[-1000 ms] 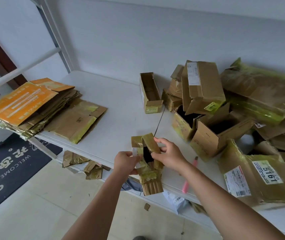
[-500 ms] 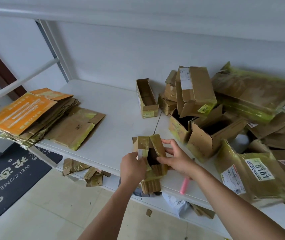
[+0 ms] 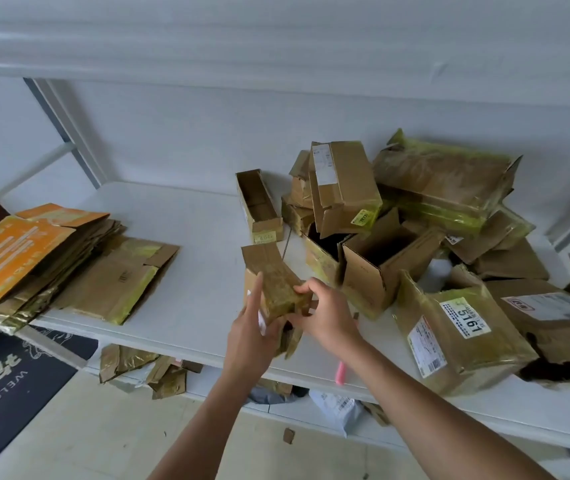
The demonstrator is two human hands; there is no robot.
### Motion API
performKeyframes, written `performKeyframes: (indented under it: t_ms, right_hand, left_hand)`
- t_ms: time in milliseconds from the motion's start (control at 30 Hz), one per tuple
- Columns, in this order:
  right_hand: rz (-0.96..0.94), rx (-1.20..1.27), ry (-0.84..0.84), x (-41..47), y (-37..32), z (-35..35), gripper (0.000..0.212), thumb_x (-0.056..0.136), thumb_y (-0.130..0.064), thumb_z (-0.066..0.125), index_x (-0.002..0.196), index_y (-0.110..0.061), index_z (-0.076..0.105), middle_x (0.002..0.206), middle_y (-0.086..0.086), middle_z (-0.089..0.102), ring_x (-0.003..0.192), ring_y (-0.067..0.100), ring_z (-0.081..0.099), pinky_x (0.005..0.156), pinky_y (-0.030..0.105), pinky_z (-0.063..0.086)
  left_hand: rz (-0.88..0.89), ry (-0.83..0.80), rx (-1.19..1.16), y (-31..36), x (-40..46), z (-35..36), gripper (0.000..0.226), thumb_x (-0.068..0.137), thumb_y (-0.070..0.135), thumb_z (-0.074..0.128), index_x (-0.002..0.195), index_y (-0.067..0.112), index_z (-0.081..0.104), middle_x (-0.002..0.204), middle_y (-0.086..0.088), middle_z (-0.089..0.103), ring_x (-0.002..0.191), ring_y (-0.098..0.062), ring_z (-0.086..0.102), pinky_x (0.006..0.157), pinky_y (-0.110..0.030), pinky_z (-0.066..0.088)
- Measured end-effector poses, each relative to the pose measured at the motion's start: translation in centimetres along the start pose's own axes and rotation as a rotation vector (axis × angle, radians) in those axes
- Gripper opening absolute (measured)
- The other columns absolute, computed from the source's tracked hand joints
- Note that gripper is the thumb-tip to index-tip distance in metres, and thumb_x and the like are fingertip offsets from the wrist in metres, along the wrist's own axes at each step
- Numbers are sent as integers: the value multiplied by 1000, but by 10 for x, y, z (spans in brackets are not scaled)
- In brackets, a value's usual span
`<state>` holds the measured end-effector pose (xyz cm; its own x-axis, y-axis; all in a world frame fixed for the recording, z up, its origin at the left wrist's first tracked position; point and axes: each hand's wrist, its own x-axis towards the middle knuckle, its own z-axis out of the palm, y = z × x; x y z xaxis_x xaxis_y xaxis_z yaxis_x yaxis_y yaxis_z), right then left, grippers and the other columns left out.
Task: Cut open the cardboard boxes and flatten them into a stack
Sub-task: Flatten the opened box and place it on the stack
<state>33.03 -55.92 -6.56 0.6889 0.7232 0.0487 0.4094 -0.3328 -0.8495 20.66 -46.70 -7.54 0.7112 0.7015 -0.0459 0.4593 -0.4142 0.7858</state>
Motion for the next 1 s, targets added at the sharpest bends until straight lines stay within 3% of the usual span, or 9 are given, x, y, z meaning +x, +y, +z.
performKeyframes:
  t_ms: [233, 433, 633, 700, 767, 800, 867, 933, 1000]
  right_hand:
    - [37, 142, -54, -7, 10, 2, 38, 73, 1, 80, 106, -10, 66, 108, -1, 69, 97, 10, 68, 85, 22, 57]
    - [78, 121, -199, -25, 18, -19, 52, 80, 1, 72, 124, -26, 64, 118, -24, 60, 106, 16, 62, 86, 9, 49]
    - [140, 180, -241, -30, 27, -31, 62, 85, 4, 69, 120, -47, 63, 123, -29, 56, 132, 1, 46, 92, 2, 36]
    - [152, 244, -230, -30, 19, -35, 60, 87, 4, 67, 116, -49, 66, 116, -31, 62, 126, 8, 55, 96, 14, 47]
    - [147, 285, -227, -25, 7, -40, 55, 90, 3, 64, 114, -47, 68, 105, -27, 70, 102, 30, 67, 90, 37, 58]
    - [128, 272, -230, -22, 2, -41, 52, 91, 1, 63, 114, -45, 68, 97, -27, 71, 81, 28, 70, 78, 35, 61]
    - [71, 189, -245, -19, -2, -41, 47, 93, 1, 62, 118, -39, 67, 96, -24, 67, 51, -1, 56, 52, 10, 45]
    - [41, 138, -256, -17, -4, -38, 47, 93, 1, 62, 122, -37, 66, 110, -16, 65, 50, -12, 50, 51, 5, 39]
    - [4, 94, -280, -17, -4, -35, 55, 93, 1, 61, 129, -41, 60, 138, -16, 53, 74, -22, 50, 70, 5, 43]
  left_hand:
    - [-25, -124, -49, -23, 11, -3, 69, 97, 8, 58, 147, 48, 31, 98, -9, 69, 59, -19, 54, 62, -39, 52]
    - [41, -151, -69, -26, 14, -7, 72, 95, -1, 57, 136, 55, 37, 119, 2, 63, 96, -21, 65, 82, -36, 57]
    - [67, -218, -53, -25, 21, -11, 69, 93, -3, 61, 140, 46, 43, 129, 11, 59, 122, -12, 54, 96, -25, 47]
    - [59, -189, -164, -21, 23, -20, 70, 93, -6, 60, 144, 38, 43, 125, 12, 61, 114, 2, 57, 88, -13, 45]
    - [24, -149, -331, -17, 22, -28, 68, 94, -8, 56, 143, 38, 44, 110, 8, 66, 90, 9, 62, 78, -17, 51]
    - [4, -135, -390, -17, 18, -29, 67, 95, -7, 55, 143, 40, 44, 105, 7, 65, 86, 8, 61, 78, -20, 51]
    - [-43, -105, -453, -19, 10, -25, 68, 97, -4, 55, 143, 45, 42, 112, 3, 64, 99, -3, 60, 86, -27, 52]
    - [-84, -74, -499, -24, 2, -18, 71, 96, -3, 55, 141, 50, 40, 122, 1, 63, 107, -16, 60, 89, -36, 52]
    - [-90, -68, -521, -26, -3, -16, 75, 94, -2, 61, 142, 50, 36, 123, 1, 64, 97, -19, 67, 82, -32, 55]
